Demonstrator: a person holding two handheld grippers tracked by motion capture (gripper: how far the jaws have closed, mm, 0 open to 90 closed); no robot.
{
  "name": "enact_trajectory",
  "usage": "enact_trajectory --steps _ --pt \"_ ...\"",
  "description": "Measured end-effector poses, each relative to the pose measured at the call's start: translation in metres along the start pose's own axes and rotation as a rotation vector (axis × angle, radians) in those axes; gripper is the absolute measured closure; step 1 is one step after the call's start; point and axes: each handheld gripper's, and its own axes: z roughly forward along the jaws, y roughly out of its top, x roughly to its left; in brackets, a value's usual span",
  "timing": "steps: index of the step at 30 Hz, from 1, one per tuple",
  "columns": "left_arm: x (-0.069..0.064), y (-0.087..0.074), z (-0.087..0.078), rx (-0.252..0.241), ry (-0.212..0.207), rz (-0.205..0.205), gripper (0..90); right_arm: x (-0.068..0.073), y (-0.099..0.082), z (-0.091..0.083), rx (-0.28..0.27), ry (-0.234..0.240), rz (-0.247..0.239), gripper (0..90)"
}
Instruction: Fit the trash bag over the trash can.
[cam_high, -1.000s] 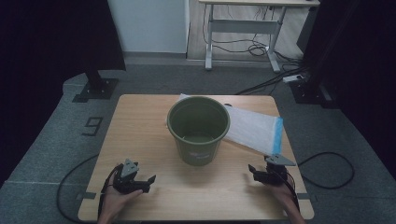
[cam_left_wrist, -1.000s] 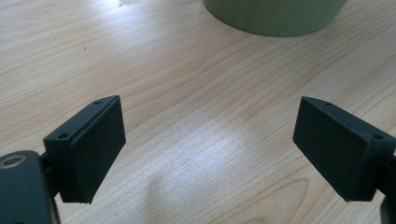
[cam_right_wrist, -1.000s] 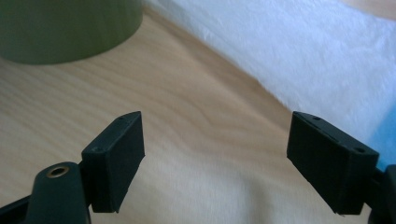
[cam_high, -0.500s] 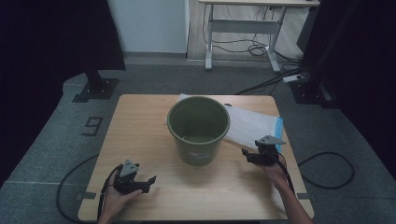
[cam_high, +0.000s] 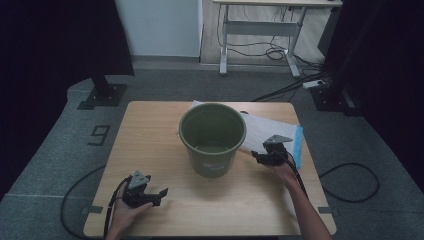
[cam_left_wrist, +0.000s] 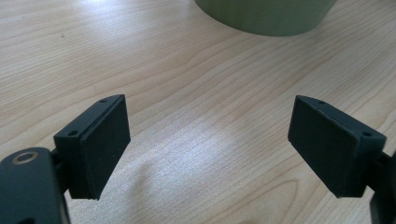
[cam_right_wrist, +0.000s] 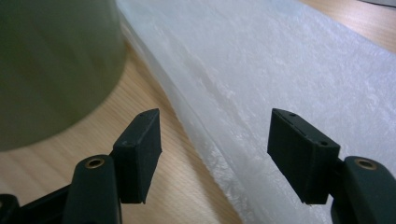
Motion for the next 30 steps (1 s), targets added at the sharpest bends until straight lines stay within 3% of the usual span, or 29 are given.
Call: enact_trajectory --steps 11,16,23,30 --pt "-0.002 0.001 0.001 -0.002 0.012 -0.004 13.8 -0.004 -0.002 0.017 0.032 0.012 0.031 35.4" --pt "-0.004 0.001 0.002 -0.003 0.012 -0.001 13.8 0.000 0.005 0.024 0.050 0.008 -0.003 36.8" --pt "-0.003 0.001 0.002 -0.007 0.010 -0.003 14.0 -0.007 0.000 0.032 0.076 0.006 0.050 38.2" --pt "-0.007 0.001 0.005 -0.001 -0.013 0.003 14.0 -0.012 -0.004 0.033 0.083 -0.015 0.064 50.0"
